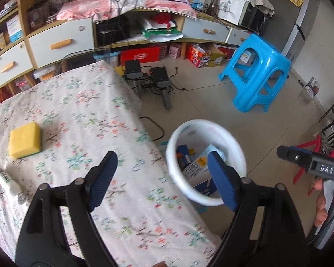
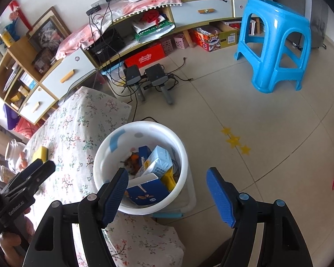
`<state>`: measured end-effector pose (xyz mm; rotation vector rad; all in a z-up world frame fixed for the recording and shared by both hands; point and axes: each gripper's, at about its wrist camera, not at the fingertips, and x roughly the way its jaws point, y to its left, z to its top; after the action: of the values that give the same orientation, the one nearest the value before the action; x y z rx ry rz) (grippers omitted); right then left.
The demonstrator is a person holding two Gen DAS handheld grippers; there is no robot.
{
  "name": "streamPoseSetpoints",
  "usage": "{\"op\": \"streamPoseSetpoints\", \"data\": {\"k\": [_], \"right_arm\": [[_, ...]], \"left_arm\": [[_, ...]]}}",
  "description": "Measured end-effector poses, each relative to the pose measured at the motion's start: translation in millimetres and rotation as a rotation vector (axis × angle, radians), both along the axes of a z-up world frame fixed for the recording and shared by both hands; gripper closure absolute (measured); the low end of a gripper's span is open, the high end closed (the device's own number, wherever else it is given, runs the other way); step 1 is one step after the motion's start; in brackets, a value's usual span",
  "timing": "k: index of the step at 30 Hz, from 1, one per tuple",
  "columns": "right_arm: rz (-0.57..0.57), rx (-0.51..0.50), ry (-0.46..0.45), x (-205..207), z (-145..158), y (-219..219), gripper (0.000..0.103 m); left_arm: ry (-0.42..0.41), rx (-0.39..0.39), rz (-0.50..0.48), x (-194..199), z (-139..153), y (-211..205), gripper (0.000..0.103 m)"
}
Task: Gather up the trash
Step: 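Carry the pepper and crumpled plastic over the white bucket and open both tools, then move the open left tool back over the table toward the white AD bottle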
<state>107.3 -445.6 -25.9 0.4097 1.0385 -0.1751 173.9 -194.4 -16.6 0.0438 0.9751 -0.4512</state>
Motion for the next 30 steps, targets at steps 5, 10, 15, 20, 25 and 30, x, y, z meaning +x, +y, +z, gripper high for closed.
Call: {"op": "streamPoseSetpoints", "data": {"k": [5, 10, 15, 20, 25, 30], "right_arm": [[0.021, -0.006, 0.003, 5.4, 0.0, 12.1, 0.027], [0.052, -0.019, 0.016, 11.9, -2.2, 28.8, 0.026], [0.079, -0.046, 0.026, 18.9, -2.3, 47.6, 0.022], [0.099, -0.06, 0.045, 27.4, -7.3, 62.6, 0.02], [0.127, -0.082, 0.08, 38.5, -18.1, 81.6, 0.019], [0.148, -0.096, 0.102, 50.5, -25.2, 99.1, 0.019]], "left_arm": [[0.013, 0.041, 0.025, -3.4, -0.7, 26.9, 0.012], [0.002, 0.114, 0.063, -7.1, 1.1, 57.4, 0.005], [0.013, 0.16, 0.152, -4.4, 1.1, 102.2, 0.002], [0.076, 0.119, 0.3, 4.6, -16.3, 160.3, 0.002], [0.21, 0.078, 0.452, 21.6, -47.6, 210.7, 0.002], [0.22, 0.039, 0.57, 37.0, -59.5, 238.6, 0.002]]}}
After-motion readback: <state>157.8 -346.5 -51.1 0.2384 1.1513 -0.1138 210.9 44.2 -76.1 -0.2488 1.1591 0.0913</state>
